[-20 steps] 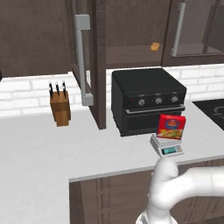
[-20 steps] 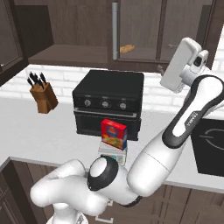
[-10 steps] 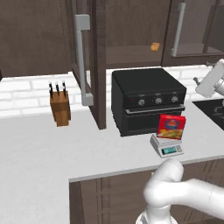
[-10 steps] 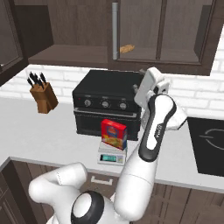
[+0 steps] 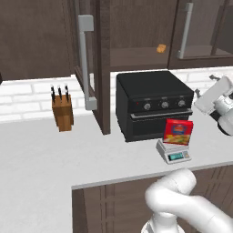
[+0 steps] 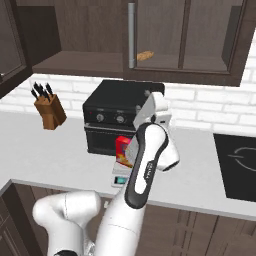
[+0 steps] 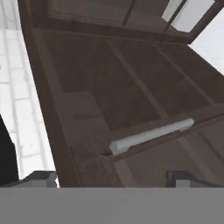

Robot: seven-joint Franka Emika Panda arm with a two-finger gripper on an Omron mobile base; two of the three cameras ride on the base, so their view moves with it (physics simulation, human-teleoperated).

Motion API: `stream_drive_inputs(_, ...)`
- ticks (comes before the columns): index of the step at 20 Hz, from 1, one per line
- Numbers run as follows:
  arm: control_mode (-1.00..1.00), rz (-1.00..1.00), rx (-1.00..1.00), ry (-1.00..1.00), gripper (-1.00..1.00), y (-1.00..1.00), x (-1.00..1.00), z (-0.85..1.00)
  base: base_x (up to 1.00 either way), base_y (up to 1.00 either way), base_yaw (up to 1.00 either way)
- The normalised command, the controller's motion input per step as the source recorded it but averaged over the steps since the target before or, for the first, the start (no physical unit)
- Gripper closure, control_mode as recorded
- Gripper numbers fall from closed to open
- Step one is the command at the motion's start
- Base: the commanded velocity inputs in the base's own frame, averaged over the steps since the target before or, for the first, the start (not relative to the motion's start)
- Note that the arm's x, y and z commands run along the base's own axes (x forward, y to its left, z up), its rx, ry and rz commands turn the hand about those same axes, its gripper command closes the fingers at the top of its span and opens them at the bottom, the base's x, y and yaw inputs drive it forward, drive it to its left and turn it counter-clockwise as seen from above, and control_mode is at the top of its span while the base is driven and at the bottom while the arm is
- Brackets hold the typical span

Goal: Pick the boxed food and place it on the digital scale for weighing, and close the cabinet.

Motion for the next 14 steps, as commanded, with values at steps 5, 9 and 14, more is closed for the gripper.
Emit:
stream_drive_inputs(5, -1.00, 0.03, 0.29, -0.29, -1.00, 0.22, -0.73, 0.03, 0.00, 0.00, 0.00)
stream_drive_inputs(9, -1.00, 0.12, 0.05, -0.15, -1.00, 0.00, -0.69, 0.11, 0.00, 0.00, 0.00)
stream_drive_inputs(14, -1.00, 0.04, 0.04, -0.05, -1.00, 0.07, -0.53, 0.00, 0.00, 0.00, 0.00)
